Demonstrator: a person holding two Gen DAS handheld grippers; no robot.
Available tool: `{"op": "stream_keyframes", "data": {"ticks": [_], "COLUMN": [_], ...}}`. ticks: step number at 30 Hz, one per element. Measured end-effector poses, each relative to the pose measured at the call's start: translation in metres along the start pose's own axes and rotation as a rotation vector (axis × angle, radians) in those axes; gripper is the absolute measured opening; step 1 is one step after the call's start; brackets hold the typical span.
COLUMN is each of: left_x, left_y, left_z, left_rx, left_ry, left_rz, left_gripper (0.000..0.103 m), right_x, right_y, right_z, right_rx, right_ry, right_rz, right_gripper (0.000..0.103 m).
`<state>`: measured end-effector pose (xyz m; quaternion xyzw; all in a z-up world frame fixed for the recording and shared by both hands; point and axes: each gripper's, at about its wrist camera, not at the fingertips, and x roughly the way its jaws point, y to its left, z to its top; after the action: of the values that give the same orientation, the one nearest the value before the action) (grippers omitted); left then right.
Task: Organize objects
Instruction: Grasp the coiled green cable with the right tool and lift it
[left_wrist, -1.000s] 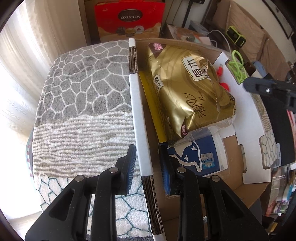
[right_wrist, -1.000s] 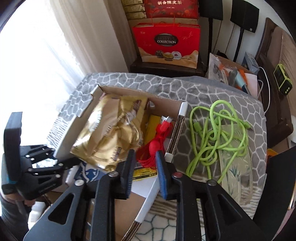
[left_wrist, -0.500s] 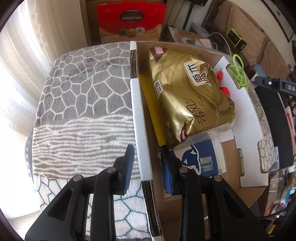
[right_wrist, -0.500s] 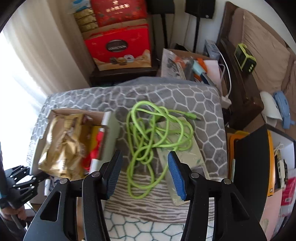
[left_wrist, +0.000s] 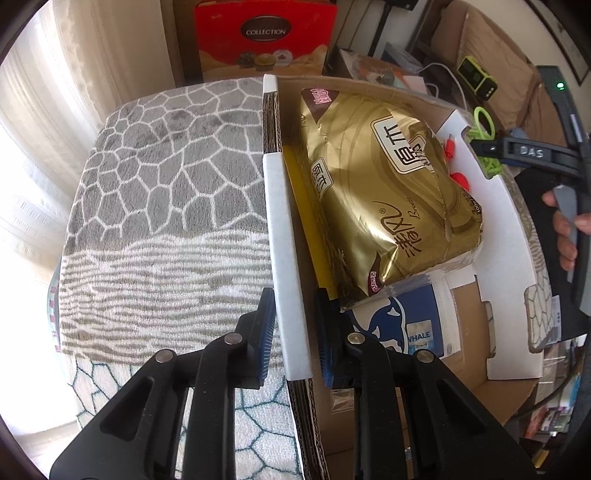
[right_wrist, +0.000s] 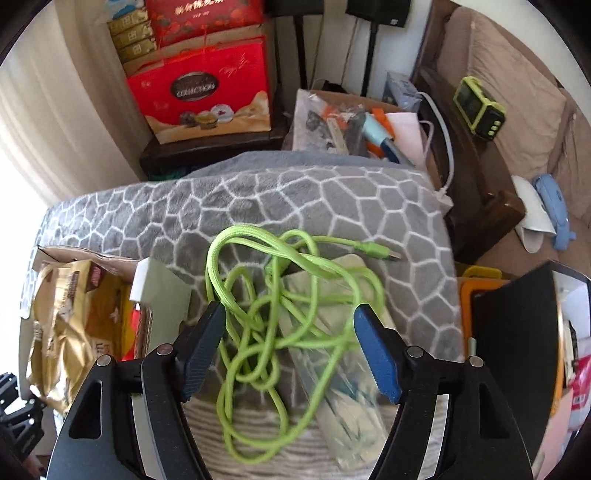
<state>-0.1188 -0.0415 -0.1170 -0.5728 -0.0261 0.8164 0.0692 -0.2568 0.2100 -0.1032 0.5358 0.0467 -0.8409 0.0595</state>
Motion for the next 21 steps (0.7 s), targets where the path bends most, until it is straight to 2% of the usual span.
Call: {"op": "stream_keyframes", "data": {"ticks": [3,5,6,8,11,13,17,21], "left_x": [0.000,0.000,0.000,0.000,0.001,0.000,-0.001,-0.003], "left_y": [0.001,0.000,0.000,0.000,0.000,0.001,0.004,0.007], "left_z": [0.001,0.001,0.001,0.001,0.002,0.003,0.002,0.001], "left_rx": [0.001,0.005,0.006,0.005,0.000,-0.004,-0.012,-0.025], "left_ry": [0.001,0.001,0.001,0.000,0.002,0.003,0.006,0.003], "left_rz": [-0.002,0.001,0.001,0.001,-0.001,-0.003,-0.011,-0.022], "left_gripper": [0.019,0.019,0.019,0.019,0.019,0.019,0.019,0.019], "right_x": [0.009,0.014,0.014,0.013,0.011,0.008,-0.014,-0.057], "right_y": [0.005,0.008,0.010,0.013,0.016,0.015,0.007,-0.001], "right_z": [-0.001,-0.004,-0.006,-0.007,-0.008,-0.008,-0.006,-0.002], "right_rx": [-0.022,-0.038,-0.052,-0.073,-0.071,-0.065,-0.027,-0.008], "right_ry": [0.012,0.027,0.018,0.008,0.008,0.011,-0.033,-0.111], "right_rz": [-0.001,-0.017,-0.026,-0.011,0.002,0.022,0.115,0.173], "right_gripper": [0.071,0.046,0.044,0.025,0.009,0.008,0.007,0.007]}}
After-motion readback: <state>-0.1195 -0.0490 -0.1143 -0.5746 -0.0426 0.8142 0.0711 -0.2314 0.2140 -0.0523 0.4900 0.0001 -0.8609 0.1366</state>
